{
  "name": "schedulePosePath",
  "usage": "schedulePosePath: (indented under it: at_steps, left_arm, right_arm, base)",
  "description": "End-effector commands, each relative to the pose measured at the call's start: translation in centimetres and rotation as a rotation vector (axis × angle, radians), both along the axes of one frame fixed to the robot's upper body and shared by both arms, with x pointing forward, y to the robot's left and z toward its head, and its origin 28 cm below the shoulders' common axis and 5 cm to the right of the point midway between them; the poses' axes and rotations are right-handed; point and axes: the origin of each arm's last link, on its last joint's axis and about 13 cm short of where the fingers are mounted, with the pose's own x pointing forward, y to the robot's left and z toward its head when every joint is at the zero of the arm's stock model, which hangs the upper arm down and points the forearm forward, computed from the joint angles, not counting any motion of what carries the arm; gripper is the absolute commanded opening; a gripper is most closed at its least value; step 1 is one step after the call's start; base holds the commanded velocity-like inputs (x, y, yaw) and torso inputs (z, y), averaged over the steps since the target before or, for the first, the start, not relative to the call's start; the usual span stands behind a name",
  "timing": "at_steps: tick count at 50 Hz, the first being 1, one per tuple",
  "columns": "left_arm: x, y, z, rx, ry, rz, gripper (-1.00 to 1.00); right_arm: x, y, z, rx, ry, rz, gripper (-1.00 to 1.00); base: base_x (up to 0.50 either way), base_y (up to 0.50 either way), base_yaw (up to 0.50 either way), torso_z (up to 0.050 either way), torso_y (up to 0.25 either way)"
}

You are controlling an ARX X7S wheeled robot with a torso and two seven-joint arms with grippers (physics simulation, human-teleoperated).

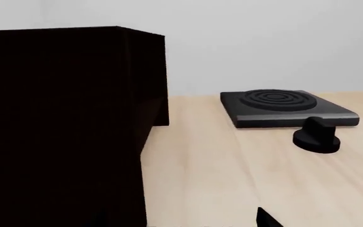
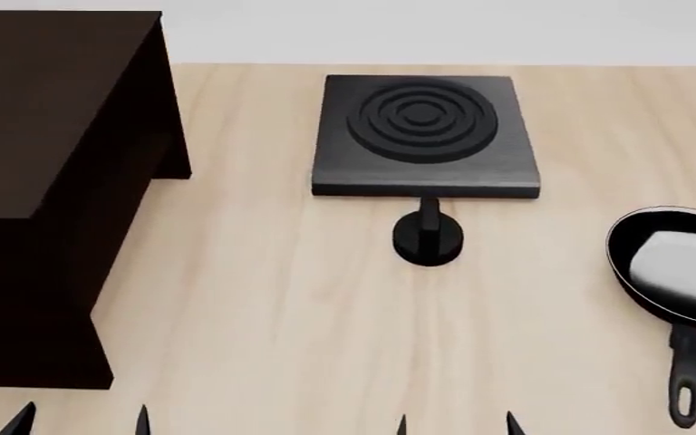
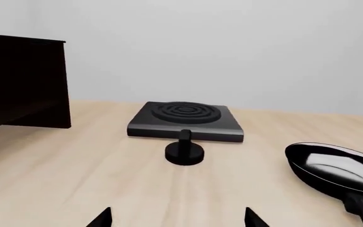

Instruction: Put the frying pan under the cabinet shelf.

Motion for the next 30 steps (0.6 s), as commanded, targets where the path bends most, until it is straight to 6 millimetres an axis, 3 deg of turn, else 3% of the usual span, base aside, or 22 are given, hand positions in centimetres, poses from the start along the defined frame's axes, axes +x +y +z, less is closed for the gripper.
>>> schedulePosePath:
  at_steps: [1, 30]
  left_arm:
    - [-0.03, 0.00, 0.03, -0.002, 0.004, 0.004, 1.00]
    - [-0.04, -0.02, -0.05, -0.006, 0.011, 0.003, 1.00]
  right_arm:
    - [-0.03, 0.00, 0.06, 0.000, -0.002, -0.001, 1.00]
    - [-0.01, -0.09, 0.09, 0.021, 0.001, -0.001, 1.00]
  base:
    - [0.00, 0.27, 0.00, 0.000, 0.000]
    - [0.00, 0.22, 0.00, 0.000, 0.000]
